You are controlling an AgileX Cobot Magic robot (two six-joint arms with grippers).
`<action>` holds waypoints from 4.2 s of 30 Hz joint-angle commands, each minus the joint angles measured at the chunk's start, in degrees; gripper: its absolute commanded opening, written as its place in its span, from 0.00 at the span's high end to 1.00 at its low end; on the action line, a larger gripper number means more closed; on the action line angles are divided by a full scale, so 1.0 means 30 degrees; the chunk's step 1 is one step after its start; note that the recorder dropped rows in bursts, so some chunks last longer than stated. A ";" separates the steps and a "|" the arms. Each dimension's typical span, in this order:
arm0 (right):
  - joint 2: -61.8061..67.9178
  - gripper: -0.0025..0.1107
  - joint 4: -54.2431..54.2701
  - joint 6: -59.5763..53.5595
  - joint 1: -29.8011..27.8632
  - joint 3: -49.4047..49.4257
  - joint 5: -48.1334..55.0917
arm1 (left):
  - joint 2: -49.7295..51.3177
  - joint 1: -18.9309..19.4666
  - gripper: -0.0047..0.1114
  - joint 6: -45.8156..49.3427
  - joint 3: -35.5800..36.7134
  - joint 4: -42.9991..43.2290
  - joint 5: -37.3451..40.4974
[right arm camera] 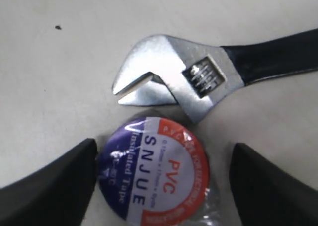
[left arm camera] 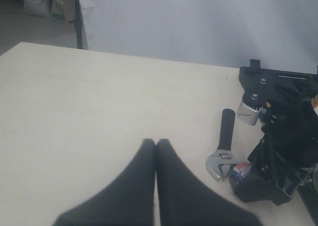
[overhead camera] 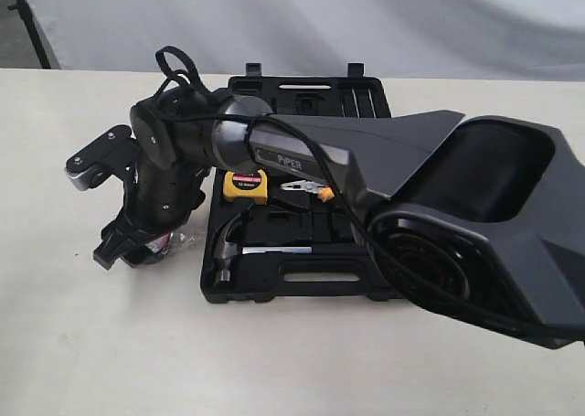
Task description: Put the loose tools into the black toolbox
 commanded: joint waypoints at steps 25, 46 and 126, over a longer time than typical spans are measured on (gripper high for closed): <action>-0.4315 0.97 -0.0015 -0.0565 -0.8905 0.0290 0.5161 | -0.0152 0.0063 0.95 -0.0196 0.0178 -0.0260 -0.0324; -0.0090 0.97 0.1412 -0.0521 -0.9547 -0.0637 -0.0677 | -0.0152 0.0063 0.95 -0.0196 0.0178 -0.0260 -0.0324; -0.0204 0.62 0.2481 -0.1448 -0.1976 -0.0590 -0.3530 | -0.0152 0.0063 0.95 -0.0196 0.0178 -0.0260 -0.0324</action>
